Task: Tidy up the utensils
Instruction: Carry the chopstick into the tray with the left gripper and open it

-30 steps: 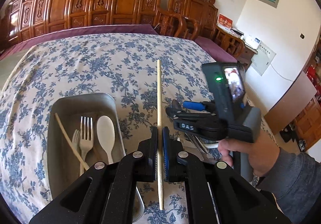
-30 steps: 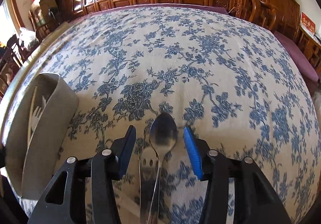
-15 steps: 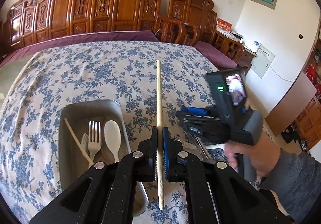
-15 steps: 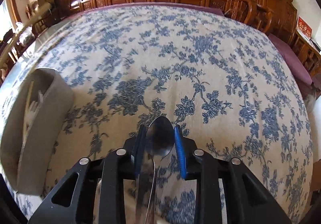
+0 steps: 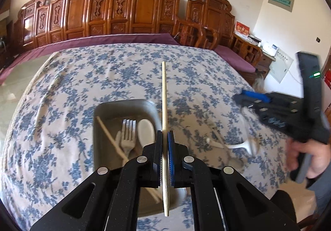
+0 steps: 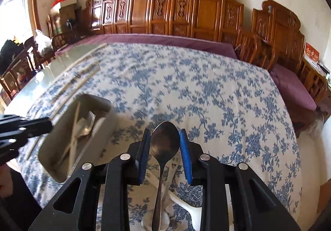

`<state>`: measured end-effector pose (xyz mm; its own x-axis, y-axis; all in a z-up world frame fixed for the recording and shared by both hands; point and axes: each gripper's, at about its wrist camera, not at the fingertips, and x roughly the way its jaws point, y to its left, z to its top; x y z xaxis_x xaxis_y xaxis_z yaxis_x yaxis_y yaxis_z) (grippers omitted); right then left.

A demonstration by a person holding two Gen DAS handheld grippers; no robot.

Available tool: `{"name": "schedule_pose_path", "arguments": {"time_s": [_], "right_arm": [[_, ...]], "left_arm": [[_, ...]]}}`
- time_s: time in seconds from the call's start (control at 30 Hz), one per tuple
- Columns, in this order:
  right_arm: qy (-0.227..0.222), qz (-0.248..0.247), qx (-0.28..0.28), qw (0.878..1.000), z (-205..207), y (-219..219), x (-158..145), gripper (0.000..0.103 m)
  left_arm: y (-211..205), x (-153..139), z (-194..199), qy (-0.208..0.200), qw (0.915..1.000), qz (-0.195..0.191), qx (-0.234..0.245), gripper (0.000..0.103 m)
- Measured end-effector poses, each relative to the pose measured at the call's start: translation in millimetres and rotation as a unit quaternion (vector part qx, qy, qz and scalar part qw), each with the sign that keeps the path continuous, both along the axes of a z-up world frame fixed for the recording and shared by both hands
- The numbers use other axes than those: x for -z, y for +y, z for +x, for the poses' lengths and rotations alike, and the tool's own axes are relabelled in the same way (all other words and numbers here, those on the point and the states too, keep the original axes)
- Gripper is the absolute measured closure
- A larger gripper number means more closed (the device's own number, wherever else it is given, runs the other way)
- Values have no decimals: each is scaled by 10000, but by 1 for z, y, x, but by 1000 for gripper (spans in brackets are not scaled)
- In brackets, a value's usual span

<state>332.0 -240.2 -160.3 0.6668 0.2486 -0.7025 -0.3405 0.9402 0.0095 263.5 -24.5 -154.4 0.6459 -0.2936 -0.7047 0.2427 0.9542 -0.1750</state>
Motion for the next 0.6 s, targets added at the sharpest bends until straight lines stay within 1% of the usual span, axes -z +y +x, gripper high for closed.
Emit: {"name": "schedule_pose_path", "arguments": {"time_s": [0.17,0.27,0.4,0.53,0.6], "right_arm": [[-147,29,-162,9998,-10,15,-13,72],[-174,35,-265,9995,-13,25,-16,72],[-186,76,-394,9990,-14,39,-18,72],[-205,85,-498,9985,-18,48,-21,72],[-201,89,-537,9983,-19,52,-23,72]], "left_arm": [[8,15,8,274,9996,68,3,99],[11,35,17,542,9985,94,-16,99],[15,56,26,803,9965,162,-142,99],[19,69,33,1013,9946,114,-203,99],[18,73,35,1059,9941,155,-197,99]]}}
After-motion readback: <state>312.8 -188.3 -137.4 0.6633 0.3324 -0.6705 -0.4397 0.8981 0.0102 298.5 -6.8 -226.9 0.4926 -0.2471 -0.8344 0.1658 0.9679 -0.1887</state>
